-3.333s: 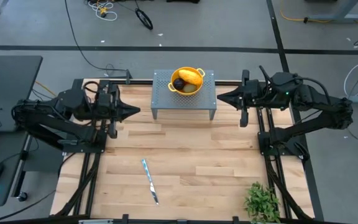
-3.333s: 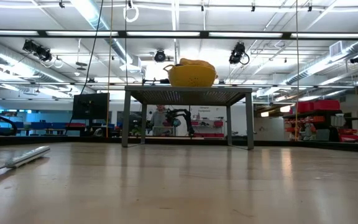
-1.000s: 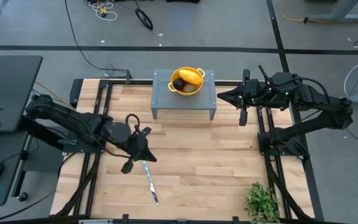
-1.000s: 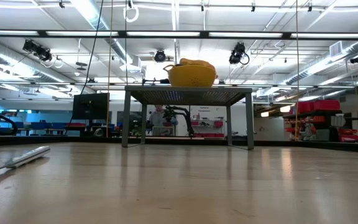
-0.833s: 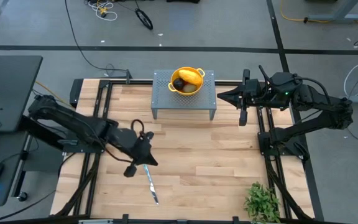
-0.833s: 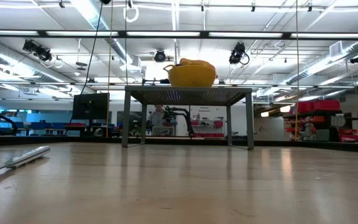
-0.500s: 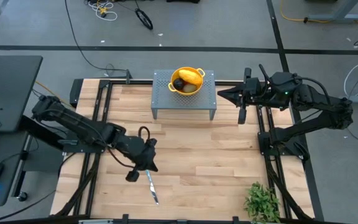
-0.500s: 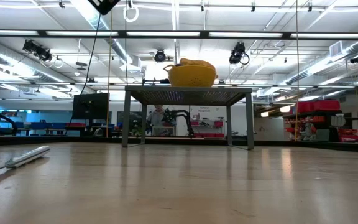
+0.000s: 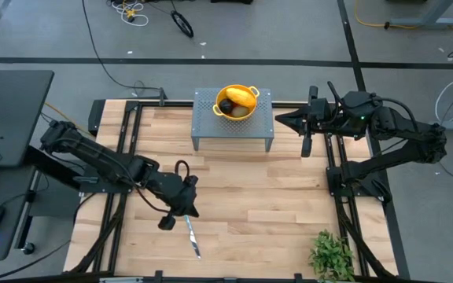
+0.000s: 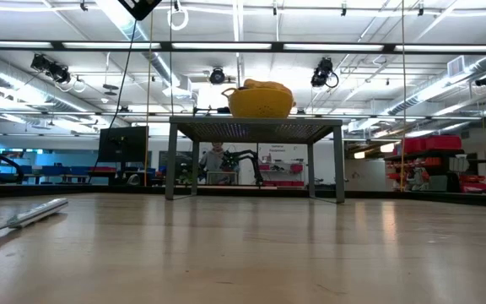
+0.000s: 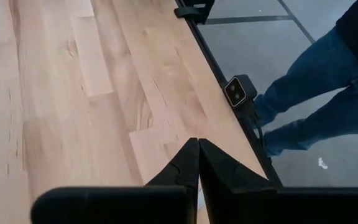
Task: Pick & Place Fruit
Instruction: Put the green table knife to the left of the colander bowl on the shelf
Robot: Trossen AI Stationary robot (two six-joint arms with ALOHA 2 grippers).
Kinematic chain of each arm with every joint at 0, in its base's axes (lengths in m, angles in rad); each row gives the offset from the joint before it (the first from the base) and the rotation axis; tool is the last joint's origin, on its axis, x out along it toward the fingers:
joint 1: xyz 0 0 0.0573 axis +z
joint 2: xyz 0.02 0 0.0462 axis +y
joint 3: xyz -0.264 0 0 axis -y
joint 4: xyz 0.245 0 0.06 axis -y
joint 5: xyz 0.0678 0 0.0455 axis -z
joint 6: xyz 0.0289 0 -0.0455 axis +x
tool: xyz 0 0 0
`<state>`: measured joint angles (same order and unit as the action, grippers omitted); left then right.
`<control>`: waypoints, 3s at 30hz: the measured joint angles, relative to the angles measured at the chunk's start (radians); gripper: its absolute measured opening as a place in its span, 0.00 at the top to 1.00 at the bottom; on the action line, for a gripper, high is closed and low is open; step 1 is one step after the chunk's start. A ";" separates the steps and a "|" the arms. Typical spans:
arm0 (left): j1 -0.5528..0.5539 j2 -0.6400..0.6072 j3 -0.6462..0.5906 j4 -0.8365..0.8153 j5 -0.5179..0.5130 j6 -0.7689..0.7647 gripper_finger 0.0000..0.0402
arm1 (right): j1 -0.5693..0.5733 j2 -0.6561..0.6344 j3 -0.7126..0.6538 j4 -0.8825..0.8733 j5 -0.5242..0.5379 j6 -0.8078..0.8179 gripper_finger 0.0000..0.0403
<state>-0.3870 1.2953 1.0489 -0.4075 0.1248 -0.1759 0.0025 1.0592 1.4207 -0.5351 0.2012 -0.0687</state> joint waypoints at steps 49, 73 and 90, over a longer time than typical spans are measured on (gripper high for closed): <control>0.000 -0.001 0.000 -0.414 -0.106 0.476 0.22 | 0.000 0.000 0.000 0.000 0.042 -0.010 1.00; -0.024 0.214 0.000 -0.449 -0.226 0.743 0.23 | 0.000 0.000 -0.001 0.000 0.043 -0.010 1.00; -0.024 0.212 -0.077 -0.369 -0.212 0.813 0.23 | 0.000 0.000 -0.001 0.000 0.094 -0.011 1.00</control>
<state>-0.4110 1.5078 0.9716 -0.7767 -0.0872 0.6367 0.0024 1.0588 1.4200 -0.5354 0.2955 -0.0795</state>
